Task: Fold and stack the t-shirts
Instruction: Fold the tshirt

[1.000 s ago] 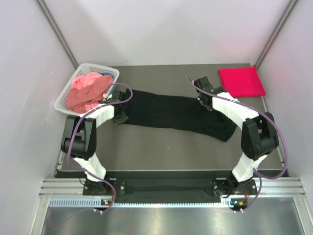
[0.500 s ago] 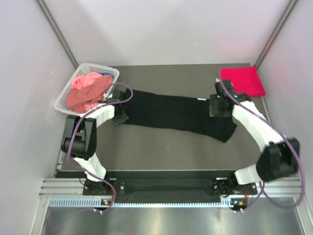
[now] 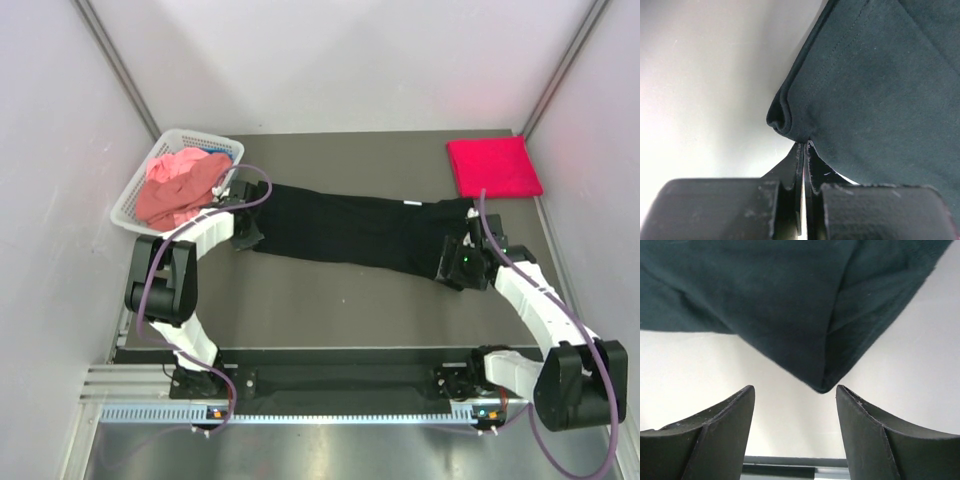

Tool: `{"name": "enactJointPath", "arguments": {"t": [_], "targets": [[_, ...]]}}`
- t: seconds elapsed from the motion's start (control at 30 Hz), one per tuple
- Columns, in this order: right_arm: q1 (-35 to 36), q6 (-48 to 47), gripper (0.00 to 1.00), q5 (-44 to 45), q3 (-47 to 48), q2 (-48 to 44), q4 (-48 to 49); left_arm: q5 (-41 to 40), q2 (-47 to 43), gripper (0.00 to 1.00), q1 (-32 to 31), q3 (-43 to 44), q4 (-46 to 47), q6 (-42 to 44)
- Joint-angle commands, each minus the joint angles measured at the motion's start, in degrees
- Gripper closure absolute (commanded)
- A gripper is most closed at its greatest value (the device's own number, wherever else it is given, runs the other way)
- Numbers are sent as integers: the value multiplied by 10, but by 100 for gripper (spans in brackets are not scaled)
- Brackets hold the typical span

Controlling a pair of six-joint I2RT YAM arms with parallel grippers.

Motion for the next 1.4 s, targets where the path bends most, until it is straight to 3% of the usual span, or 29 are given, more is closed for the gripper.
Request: {"name": "enactJointPath", "arguments": {"t": [0.0, 0.43, 0.5, 0.53, 0.57, 0.67, 0.87, 1.13, 1.23, 1.37], "targets": [[-4, 6, 34, -31, -10, -31, 66, 2, 6, 100, -2, 19, -3, 8], [-3, 21, 38, -14, -46, 35, 139, -19, 24, 100, -2, 53, -25, 14], [-4, 28, 53, 2, -47, 36, 127, -23, 28, 100, -2, 56, -27, 16], [-7, 39, 65, 13, -45, 41, 114, -27, 32, 100, -2, 62, -34, 18], [-14, 43, 85, 30, -35, 42, 99, -32, 35, 100, -2, 66, -39, 24], [-29, 62, 100, 124, -16, 43, 38, -67, 46, 100, -1, 81, -61, 39], [-84, 86, 100, 68, -7, 33, -12, -95, 65, 100, -1, 94, -101, 62], [-96, 100, 94, 40, -13, 4, -36, -76, 54, 100, -2, 73, -112, 52], [-95, 98, 86, 30, -15, -12, -40, -78, 48, 92, -1, 68, -133, 39], [-96, 87, 61, 46, 31, -17, -70, -105, 12, 73, -1, 66, -155, 25]]}}
